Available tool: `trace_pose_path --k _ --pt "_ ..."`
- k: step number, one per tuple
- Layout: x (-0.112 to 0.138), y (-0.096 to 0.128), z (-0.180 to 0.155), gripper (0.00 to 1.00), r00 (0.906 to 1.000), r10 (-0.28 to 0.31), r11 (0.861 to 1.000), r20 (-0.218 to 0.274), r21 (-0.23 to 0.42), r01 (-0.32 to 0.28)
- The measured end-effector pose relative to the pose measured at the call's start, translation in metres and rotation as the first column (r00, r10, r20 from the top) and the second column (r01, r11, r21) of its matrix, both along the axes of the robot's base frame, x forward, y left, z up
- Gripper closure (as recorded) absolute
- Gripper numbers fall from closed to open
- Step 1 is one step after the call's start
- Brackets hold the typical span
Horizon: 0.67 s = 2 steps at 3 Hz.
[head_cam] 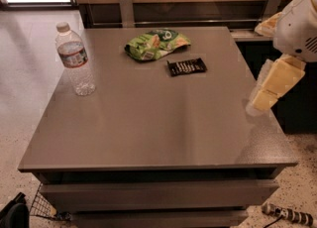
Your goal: Knock water bottle over
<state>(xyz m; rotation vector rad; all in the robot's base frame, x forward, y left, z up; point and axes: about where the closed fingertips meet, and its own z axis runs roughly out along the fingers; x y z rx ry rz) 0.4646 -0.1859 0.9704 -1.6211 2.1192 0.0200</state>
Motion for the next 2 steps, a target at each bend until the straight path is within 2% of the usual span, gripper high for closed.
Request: trace_pose_path --k 1,2 --pt "0.035 0.048 -0.029 0.0 0.9999 0.011 0.97 0.007 0.241 -0.012" --pt "0.074 0.106 -0.022 0.0 0.9952 0.039 0.871 0.089 0.486 -0.077"
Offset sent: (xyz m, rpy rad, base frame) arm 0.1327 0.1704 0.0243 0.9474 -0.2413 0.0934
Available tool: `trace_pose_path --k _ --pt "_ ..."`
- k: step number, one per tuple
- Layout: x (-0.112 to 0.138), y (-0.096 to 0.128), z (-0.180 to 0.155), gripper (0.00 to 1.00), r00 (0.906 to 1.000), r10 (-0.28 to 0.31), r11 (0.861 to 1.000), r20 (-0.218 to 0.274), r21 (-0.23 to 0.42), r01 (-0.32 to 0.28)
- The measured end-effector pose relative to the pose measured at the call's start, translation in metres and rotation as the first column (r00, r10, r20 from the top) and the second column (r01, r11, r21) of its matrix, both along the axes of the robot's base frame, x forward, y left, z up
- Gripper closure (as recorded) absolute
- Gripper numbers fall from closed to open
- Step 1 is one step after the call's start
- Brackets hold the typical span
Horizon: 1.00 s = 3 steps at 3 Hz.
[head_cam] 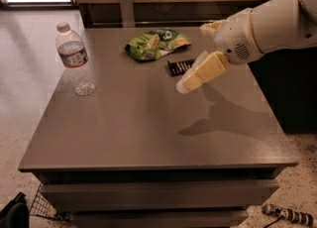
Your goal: Knock water bottle over
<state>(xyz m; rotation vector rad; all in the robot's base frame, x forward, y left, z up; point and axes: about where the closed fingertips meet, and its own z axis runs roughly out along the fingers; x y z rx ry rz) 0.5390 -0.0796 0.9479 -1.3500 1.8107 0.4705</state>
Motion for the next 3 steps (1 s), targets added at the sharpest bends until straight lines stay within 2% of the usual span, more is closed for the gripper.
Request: trace_pose_path --k 1,2,3 --pt "0.028 0.067 0.029 0.0 0.9946 0.019 0.959 0.102 0.28 -0.047" --pt "0.034 0.107 0.034 0.0 0.9918 0.018 0.919 0.127 0.388 -0.066" --pt "0.036 0.119 0.025 0.0 0.9926 0.027 0.918 0.119 0.391 -0.071"
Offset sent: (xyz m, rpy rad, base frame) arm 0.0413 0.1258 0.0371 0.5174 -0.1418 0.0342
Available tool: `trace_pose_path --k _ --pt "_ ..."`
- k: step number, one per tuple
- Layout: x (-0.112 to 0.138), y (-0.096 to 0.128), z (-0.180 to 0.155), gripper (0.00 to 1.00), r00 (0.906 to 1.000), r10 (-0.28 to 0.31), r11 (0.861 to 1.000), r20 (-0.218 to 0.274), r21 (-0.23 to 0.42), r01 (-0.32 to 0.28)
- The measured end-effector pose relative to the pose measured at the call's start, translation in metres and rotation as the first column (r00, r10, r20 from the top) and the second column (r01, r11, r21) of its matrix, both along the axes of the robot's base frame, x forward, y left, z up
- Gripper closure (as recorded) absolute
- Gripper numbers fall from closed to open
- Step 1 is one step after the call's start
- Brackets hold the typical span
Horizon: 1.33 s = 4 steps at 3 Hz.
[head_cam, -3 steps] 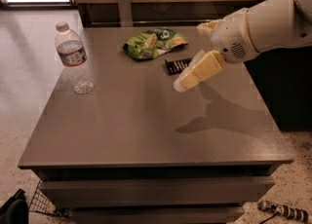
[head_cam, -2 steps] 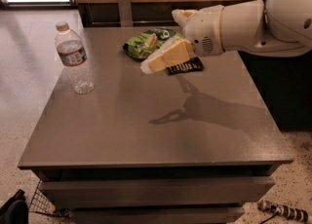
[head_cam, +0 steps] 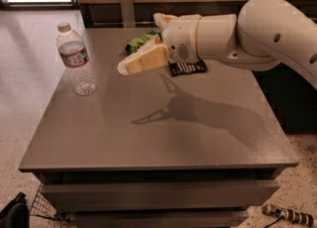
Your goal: Knock water bottle over
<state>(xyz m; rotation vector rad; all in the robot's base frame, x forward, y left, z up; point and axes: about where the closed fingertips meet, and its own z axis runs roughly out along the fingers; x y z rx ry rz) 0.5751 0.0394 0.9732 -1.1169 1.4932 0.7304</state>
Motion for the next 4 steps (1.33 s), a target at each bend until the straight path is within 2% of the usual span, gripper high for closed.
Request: trace_pose_path --k 1,2,3,4 --pt "0.008 0.038 -0.02 0.0 0.9993 0.036 0.998 0.004 0.059 -0.037" --pt "0.013 0.061 -0.031 0.0 0.9979 0.064 0.992 0.012 0.11 -0.065" --pt "0.019 0.097 -0.044 0.0 0.9946 0.104 0.984 -0.004 0.144 -0.102" --pt "0.023 0.119 -0.056 0.0 0.9913 0.127 0.981 -0.032 0.152 -0.121"
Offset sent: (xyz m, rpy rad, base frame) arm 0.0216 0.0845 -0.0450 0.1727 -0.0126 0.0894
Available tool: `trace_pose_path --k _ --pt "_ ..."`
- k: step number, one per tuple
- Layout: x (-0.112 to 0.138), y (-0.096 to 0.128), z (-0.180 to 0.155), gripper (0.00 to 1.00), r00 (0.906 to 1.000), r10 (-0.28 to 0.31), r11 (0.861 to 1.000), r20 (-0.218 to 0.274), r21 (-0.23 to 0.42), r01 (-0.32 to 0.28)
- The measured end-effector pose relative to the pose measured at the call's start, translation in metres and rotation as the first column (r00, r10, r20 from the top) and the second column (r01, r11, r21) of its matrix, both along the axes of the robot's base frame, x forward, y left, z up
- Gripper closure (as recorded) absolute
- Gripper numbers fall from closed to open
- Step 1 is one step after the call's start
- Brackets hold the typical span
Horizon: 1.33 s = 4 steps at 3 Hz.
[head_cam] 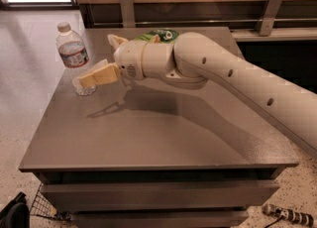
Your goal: Knock water bottle over
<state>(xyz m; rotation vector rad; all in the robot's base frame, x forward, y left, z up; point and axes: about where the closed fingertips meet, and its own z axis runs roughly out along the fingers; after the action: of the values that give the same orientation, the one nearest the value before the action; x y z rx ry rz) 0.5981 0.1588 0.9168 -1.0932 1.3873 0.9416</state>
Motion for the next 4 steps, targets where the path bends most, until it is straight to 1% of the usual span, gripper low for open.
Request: trace_pose_path --k 1,2,3,4 --pt "0.0 0.022 -0.007 0.0 0.9994 0.029 1.0 -0.019 0.006 -0.029" --pt "-0.003 0.041 -0.008 0.02 0.998 0.06 0.998 -0.023 0.018 -0.059" --pt "-0.005 0.051 -0.008 0.24 0.9967 0.079 0.997 -0.021 0.03 -0.078" --pt "-0.006 0.054 -0.008 0.47 0.9963 0.084 0.996 -0.02 0.03 -0.083"
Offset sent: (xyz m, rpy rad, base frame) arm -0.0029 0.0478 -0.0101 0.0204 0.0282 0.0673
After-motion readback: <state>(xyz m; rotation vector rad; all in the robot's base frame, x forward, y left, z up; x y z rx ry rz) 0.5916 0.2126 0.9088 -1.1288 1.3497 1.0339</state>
